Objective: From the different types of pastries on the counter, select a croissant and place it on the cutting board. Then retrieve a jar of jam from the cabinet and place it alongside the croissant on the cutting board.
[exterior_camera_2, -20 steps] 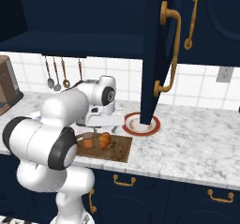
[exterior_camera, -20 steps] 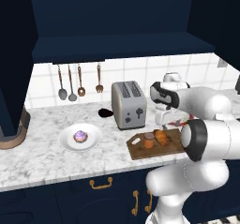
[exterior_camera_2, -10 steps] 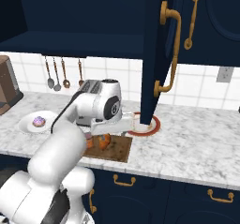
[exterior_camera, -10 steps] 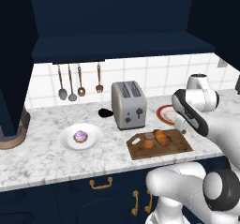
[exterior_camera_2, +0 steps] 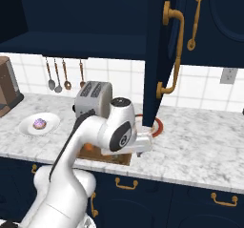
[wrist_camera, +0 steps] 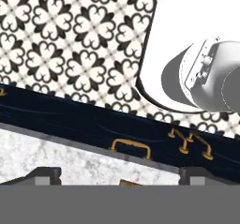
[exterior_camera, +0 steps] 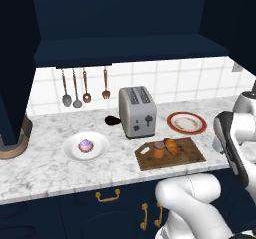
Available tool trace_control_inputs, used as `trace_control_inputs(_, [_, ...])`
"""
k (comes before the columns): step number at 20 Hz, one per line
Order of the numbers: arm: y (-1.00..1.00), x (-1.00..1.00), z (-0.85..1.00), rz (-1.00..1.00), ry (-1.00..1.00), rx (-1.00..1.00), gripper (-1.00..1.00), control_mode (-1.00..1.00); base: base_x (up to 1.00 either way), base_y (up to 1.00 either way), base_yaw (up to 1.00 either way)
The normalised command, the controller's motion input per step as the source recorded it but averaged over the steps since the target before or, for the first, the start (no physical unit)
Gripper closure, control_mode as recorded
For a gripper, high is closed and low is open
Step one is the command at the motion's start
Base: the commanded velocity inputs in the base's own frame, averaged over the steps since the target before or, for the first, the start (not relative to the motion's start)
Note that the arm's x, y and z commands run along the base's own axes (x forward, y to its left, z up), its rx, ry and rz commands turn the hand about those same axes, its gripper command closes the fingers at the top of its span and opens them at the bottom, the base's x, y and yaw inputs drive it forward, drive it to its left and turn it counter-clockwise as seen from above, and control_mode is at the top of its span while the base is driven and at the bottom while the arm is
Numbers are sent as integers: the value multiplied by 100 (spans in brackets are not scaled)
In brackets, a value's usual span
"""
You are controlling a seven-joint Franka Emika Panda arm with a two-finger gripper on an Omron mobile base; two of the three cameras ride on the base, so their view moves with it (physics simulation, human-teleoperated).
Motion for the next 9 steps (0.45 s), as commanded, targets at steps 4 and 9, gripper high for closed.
trace_control_inputs(4, [-24,-67,0,-9,-2,0,-100,-100,0,0,0])
trace_control_inputs(9, [-22,-61,-6,-6,-1,0,-100,-100,0,0,0])
